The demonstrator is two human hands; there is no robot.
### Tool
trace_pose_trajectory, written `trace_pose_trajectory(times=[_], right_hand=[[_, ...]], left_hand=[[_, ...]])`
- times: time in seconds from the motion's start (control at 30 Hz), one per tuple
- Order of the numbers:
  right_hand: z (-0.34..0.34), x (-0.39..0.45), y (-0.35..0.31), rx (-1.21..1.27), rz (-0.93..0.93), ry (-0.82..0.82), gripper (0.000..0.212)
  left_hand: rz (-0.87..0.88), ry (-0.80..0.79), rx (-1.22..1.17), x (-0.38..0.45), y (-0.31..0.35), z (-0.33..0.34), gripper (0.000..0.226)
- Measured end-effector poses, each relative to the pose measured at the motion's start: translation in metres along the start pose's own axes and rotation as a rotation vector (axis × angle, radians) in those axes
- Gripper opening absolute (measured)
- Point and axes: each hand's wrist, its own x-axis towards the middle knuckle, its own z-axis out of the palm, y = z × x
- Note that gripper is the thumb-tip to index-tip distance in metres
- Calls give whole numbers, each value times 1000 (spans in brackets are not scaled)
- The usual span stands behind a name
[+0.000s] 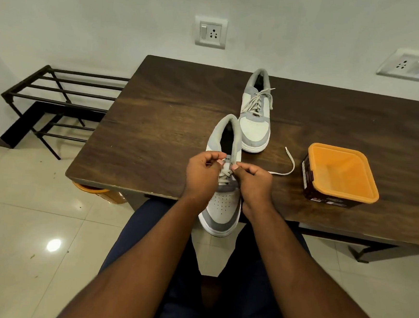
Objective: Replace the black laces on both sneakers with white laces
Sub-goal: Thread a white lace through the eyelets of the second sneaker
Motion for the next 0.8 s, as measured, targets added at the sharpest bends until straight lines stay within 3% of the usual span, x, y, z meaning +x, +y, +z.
trace_pose_trajectory(times=[0.1, 0.23, 0.5, 0.8], right_hand=[[-4, 2, 1, 69, 76, -27, 7], [-8, 4, 2, 100, 90, -45, 8], [-10, 4, 4, 30, 19, -43, 9], [-20, 23, -1, -93, 6, -248, 15]], left_hand=[[257, -68, 353, 4, 0, 0, 39], [360, -212, 659, 10, 14, 4, 50], [368, -286, 723, 16, 21, 7, 54], [385, -319, 781, 23, 19, 4, 47]])
